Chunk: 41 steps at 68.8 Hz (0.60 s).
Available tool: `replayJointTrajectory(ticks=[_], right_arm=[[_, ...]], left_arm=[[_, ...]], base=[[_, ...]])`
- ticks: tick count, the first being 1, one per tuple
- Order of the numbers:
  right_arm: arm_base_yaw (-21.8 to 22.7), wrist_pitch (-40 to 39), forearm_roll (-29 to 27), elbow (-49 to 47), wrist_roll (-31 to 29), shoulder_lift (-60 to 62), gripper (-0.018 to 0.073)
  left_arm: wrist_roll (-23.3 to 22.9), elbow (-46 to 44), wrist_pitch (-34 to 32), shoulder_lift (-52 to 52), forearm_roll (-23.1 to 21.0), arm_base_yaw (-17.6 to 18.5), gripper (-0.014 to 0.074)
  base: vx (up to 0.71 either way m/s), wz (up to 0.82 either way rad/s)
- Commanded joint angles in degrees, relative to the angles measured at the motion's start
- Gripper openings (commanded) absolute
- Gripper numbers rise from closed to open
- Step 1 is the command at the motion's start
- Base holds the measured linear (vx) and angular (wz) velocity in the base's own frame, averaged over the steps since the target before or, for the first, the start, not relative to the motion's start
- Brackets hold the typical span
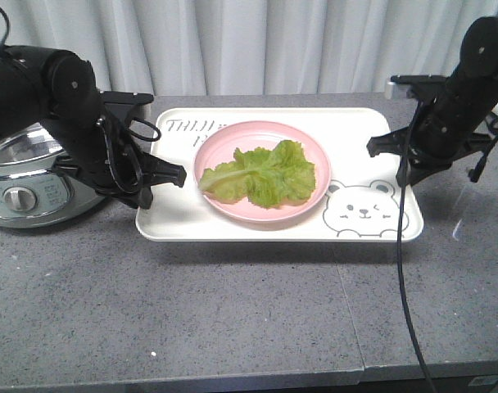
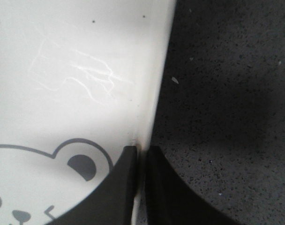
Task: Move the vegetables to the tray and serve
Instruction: 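Close both grippers on the tray edges and lift the tray, then hold the tray level between both grippers above the counter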
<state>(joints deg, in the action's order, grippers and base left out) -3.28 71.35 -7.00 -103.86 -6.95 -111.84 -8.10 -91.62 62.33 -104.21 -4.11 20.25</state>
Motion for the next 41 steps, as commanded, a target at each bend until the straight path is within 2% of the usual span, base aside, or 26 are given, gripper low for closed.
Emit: replayJointTrajectory(ticks=[1, 10, 41], right_arm=[[0.07, 2.24, -1.97, -1.51, -2.33, 6.02, -0.0006], [0.07, 2.19, -4.32, -1.51, -3.19, 8.24, -0.0006], [0.07, 2.19, -5.48, -1.51, -3.41, 12.40, -0.0006]], left_arm=[[1.42, -2.08, -2.57, 4.90, -1.84, 0.71, -0.0006], [1.42, -2.08, -2.04, 6.65, -1.84, 0.71, -0.0006], [1.42, -2.08, -2.25, 13.08, -1.77, 0.71, -0.0006]], base=[[0.00, 0.00], [0.00, 0.00], [0.00, 0.00]])
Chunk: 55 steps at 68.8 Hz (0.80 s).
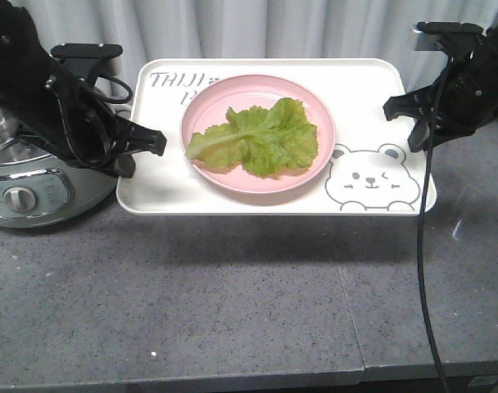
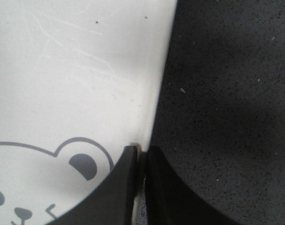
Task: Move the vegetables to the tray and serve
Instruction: 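Hold the tray level between both grippers above the counter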
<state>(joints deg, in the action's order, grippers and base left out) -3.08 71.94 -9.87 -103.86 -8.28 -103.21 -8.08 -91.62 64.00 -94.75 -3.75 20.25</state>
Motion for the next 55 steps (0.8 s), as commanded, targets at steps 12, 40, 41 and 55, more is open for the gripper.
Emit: replayJointTrajectory(ticks=[12, 40, 41, 55], right_arm=[[-0.13, 1.59, -2.61, -1.51, -2.08, 3.91, -0.0006], [-0.13, 1.59, -2.77, -1.51, -2.08, 3.92, -0.0006], [-0.13, 1.59, -2.77, -1.51, -2.08, 3.92, -0.0006], [-0.13, 1.59, -2.77, -1.51, -2.08, 3.92, -0.0006]], left_arm=[[1.40, -2.08, -3.55, 3.70, -2.07, 0.71, -0.0006], [1.40, -2.08, -2.98, 3.70, -2.07, 0.71, -0.0006], [1.40, -2.08, -2.98, 3.70, -2.07, 0.71, -0.0006], [1.40, -2.08, -2.98, 3.70, -2.07, 0.71, -0.0006]], base=[[0.00, 0.00], [0.00, 0.00], [0.00, 0.00], [0.00, 0.00]])
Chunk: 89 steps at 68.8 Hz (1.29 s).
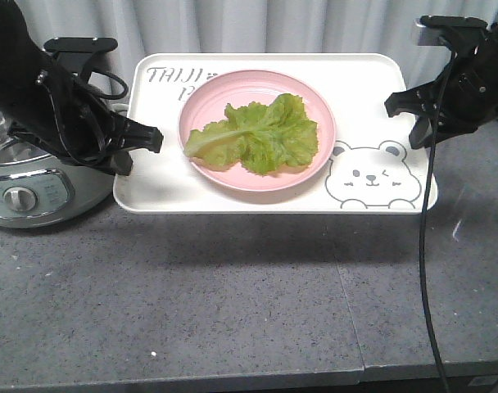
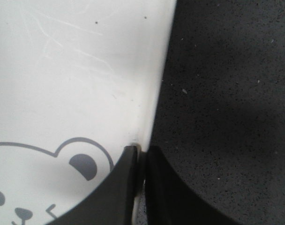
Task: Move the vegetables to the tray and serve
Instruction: 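Hold the tray level between both grippers above the counter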
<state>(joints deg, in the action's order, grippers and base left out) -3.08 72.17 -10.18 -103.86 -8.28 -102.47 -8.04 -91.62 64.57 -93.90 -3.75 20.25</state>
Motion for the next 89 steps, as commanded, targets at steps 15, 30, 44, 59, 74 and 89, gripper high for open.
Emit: replayJointTrajectory(ticks=[15, 30, 44, 59, 74, 89], right_arm=[[-0.13, 1.37, -2.46, -1.51, -2.08, 3.18, -0.0006], [-0.13, 1.37, -2.46, -1.51, -2.08, 3.18, -0.0006], [-0.13, 1.37, -2.46, -1.51, -2.08, 3.18, -0.0006], [-0.13, 1.37, -2.46, -1.51, -2.08, 3.18, -0.0006], [-0.13, 1.37, -2.46, -1.51, -2.08, 3.18, -0.0006], [-0.13, 1.37, -2.46, -1.51, -2.08, 3.18, -0.0006]], left_arm=[[1.35, -2.08, -3.55, 2.85, -2.07, 0.71, -0.0006], [1.35, -2.08, -3.55, 2.85, -2.07, 0.71, -0.0006], [1.35, -2.08, -3.55, 2.85, -2.07, 0.71, -0.0006], [1.35, -2.08, -3.55, 2.85, -2.07, 0.71, -0.0006], [1.35, -2.08, -3.55, 2.85, -2.07, 0.71, -0.0006], [1.35, -2.08, -3.55, 2.85, -2.07, 0.71, -0.0006]], base=[[0.00, 0.00], [0.00, 0.00], [0.00, 0.00], [0.00, -0.01], [-0.01, -0.05], [-0.02, -0.10]])
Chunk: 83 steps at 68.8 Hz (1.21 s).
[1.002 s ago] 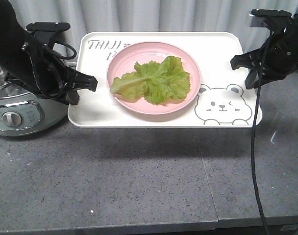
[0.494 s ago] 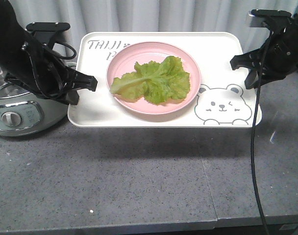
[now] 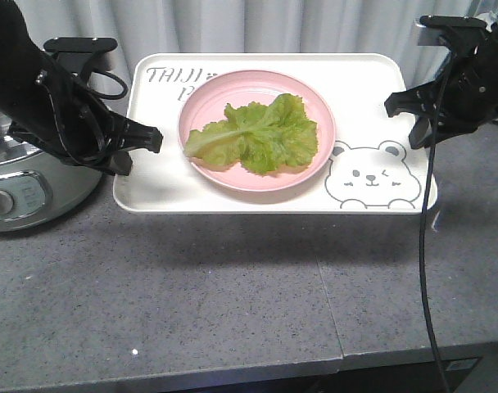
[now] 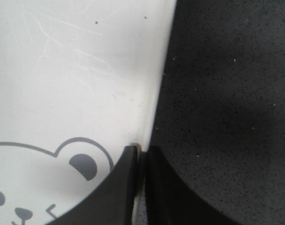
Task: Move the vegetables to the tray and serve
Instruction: 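Hold the tray level between both grippers above the counter, then turn the base away from the counter while holding the tray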
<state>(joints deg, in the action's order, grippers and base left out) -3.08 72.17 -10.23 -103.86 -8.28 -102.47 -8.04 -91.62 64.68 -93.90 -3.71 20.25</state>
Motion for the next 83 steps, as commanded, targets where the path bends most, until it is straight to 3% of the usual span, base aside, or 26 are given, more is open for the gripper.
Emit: replayJointTrajectory(ticks=[1, 83], right_arm=[[-0.13, 1.37, -2.41, -1.51, -2.08, 3.18, -0.0006], [-0.13, 1.37, -2.41, -1.51, -2.08, 3.18, -0.0006]], left_arm=[[1.35, -2.08, -3.67, 2.85, -2.11, 0.71, -0.0006], [1.30, -2.08, -3.66, 2.85, -2.11, 0.71, -0.0006]], base=[[-0.01, -0.14], [0.00, -0.25]])
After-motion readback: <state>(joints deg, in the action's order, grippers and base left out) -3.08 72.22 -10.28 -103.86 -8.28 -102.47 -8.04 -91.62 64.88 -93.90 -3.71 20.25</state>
